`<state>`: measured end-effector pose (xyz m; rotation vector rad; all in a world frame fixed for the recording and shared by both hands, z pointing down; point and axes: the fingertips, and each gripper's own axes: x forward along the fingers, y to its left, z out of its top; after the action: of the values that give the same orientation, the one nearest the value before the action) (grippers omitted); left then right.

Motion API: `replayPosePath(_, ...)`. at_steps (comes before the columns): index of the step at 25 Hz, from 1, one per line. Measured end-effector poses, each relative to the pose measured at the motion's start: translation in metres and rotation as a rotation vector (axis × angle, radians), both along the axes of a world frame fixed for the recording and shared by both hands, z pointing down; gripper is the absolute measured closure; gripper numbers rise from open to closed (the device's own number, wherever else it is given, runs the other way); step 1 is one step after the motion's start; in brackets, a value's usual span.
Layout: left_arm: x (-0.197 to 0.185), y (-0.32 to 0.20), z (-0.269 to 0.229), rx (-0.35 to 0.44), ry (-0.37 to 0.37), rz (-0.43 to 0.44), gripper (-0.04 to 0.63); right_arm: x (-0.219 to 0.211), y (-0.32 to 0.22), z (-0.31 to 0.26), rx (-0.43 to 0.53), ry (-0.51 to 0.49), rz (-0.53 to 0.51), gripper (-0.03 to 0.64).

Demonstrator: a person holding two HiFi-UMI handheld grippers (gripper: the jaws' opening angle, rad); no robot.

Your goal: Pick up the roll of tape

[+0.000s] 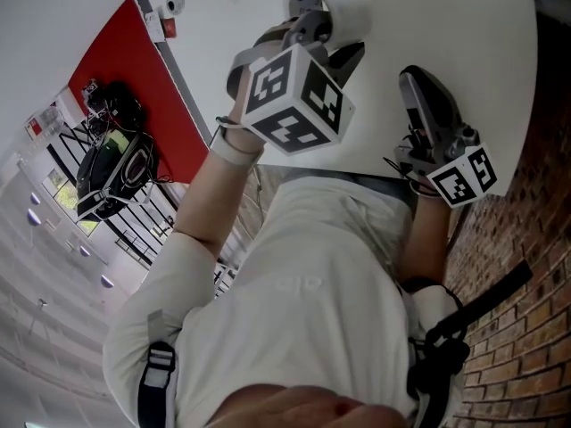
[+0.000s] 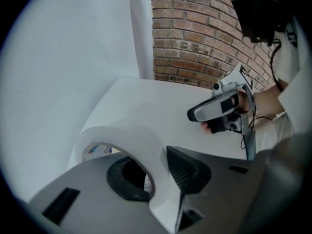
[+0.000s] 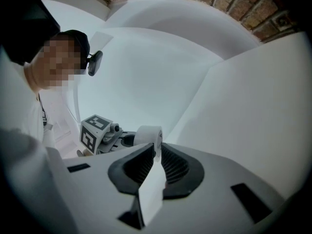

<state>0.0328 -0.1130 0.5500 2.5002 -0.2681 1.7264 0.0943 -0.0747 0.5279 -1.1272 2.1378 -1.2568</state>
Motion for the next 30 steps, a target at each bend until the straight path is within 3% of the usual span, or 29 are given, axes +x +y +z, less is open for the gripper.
replayPosePath(13,-0.027,0.002,-0.067,0.031,0.148,-0.122,0.483,-0.022,0.006,-0.050,0.072,0.039,-0.024,0.557)
replayPosePath(30,-0.069,0.025,-0.173,0.047,0.409,-0.267,0.483,-0.055,0.020,-0.146,0.189,0.119,-0.036,0.557)
